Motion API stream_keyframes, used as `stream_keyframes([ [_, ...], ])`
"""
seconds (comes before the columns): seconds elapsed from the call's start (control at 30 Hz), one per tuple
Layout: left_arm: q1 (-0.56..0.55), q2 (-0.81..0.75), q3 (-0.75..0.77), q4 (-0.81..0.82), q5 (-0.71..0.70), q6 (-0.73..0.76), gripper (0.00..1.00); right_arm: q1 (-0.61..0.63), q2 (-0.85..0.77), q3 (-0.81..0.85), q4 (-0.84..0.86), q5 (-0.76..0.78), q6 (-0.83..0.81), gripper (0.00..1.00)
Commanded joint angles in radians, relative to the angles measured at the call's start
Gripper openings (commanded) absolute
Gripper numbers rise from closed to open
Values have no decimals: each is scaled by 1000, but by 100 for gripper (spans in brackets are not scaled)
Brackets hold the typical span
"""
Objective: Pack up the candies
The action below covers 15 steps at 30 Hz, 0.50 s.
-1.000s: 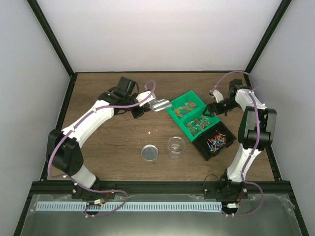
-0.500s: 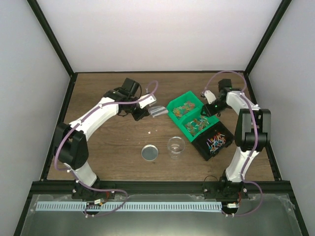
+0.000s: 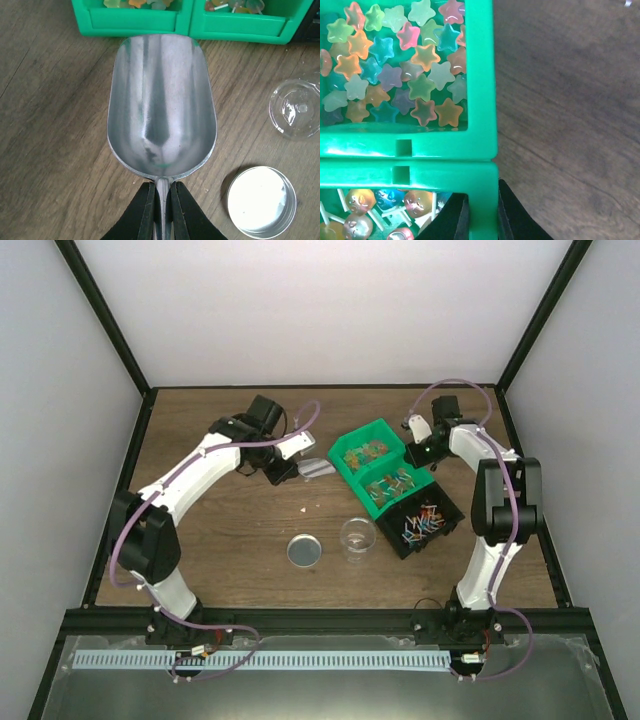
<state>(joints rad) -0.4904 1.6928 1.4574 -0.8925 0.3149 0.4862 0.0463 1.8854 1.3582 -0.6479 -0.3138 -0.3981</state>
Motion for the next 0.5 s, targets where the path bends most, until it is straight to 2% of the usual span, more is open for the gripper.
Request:
stream_keyframes([
  [0.0, 4, 32, 83, -77, -22, 17, 4, 21, 29, 63, 140, -42, 70, 3],
  [0.13, 3, 55, 127, -72, 7, 14, 4, 45, 119, 180, 143, -17, 86, 1],
  [0.27, -11, 95, 194, -112, -34, 29, 4, 57, 215, 339, 125, 4, 133, 1],
  [0.43, -29, 161, 329, -210, -80, 20, 4, 83, 250, 384, 133, -35, 145, 1],
  [0.47, -38, 174, 353, -234, -87, 16, 4, 84, 250, 390, 129, -45, 148, 6],
])
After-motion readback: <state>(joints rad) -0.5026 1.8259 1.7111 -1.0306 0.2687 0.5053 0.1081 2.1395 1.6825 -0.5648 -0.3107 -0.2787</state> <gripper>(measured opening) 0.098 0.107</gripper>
